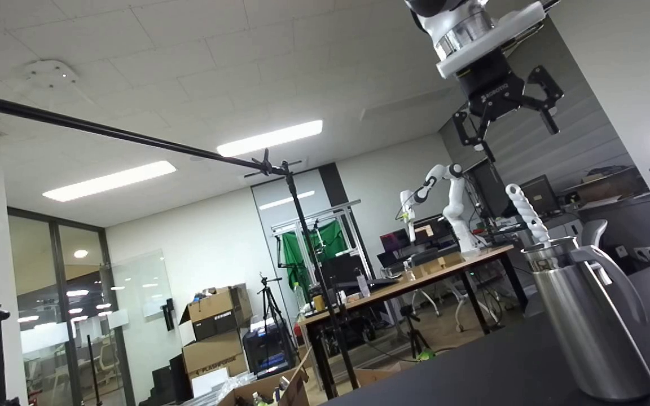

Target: Stir the contents in the flusk.

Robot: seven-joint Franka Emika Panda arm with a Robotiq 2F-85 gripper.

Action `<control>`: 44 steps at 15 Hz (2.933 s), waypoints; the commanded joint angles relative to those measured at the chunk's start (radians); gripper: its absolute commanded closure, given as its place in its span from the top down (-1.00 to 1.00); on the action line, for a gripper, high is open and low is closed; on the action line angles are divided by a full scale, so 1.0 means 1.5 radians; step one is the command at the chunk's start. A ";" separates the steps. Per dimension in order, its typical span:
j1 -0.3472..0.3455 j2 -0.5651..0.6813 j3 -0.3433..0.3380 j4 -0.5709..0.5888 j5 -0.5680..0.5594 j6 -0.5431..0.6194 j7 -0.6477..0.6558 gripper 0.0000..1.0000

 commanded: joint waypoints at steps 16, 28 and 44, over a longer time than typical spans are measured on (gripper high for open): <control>0.123 0.197 -0.100 0.086 -0.088 -0.021 0.569 -0.26; 0.137 0.216 -0.122 0.105 -0.010 -0.043 0.332 -0.35; 0.122 0.225 -0.180 0.142 -0.033 -0.096 0.206 -0.21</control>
